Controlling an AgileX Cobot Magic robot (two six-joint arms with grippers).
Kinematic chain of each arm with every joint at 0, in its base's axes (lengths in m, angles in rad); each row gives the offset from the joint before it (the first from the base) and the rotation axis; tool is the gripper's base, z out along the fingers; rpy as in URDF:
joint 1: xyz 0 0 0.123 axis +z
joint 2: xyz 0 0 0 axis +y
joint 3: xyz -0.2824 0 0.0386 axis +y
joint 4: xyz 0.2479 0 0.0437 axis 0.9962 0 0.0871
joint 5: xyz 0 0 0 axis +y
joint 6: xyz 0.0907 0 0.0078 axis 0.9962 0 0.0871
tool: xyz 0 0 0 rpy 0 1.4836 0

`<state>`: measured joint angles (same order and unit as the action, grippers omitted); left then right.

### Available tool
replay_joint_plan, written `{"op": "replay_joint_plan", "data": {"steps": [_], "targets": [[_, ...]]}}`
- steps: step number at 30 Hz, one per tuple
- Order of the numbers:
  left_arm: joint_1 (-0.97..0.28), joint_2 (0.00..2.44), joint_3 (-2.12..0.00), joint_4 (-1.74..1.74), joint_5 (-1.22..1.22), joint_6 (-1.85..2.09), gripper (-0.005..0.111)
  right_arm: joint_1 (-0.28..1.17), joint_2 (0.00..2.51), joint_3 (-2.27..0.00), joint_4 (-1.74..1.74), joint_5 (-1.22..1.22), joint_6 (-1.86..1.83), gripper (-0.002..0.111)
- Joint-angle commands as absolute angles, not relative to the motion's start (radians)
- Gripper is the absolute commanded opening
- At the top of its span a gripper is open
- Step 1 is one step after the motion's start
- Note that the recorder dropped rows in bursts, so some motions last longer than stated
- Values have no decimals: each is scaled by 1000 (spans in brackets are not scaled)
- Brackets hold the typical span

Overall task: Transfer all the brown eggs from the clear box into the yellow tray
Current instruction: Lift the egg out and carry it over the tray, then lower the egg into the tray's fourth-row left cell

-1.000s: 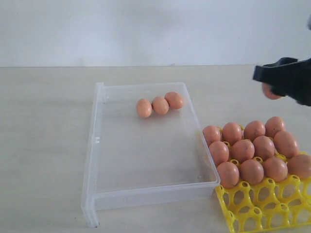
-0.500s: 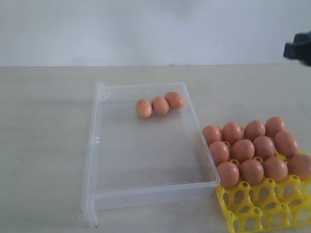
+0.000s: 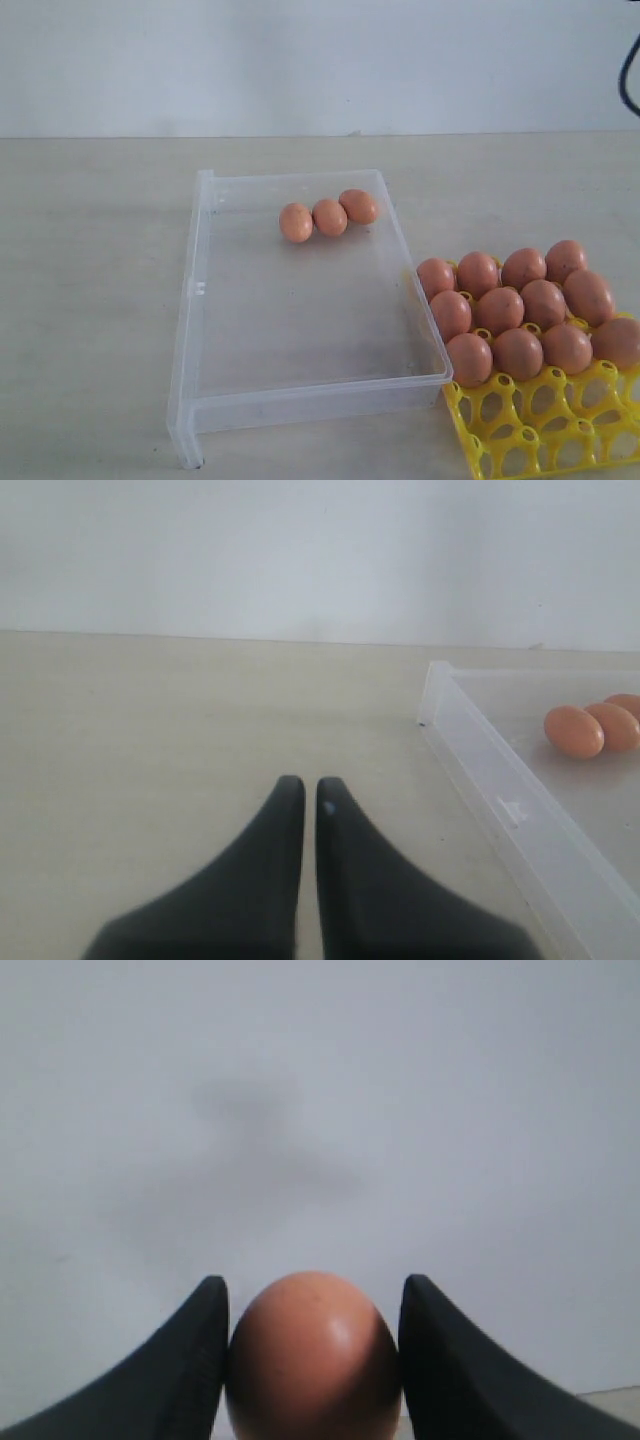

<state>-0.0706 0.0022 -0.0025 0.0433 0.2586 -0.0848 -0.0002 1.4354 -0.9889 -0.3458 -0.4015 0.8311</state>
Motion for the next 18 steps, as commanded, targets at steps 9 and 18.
{"op": "replay_joint_plan", "data": {"steps": [9,18], "targets": [[-67,0,0,41,255,-83,4,-137,1548,-1034,-1591,-1221,1613,0],[-67,0,0,41,255,-83,4,-210,1525,-718,-1733,-1179,1504,0]]}}
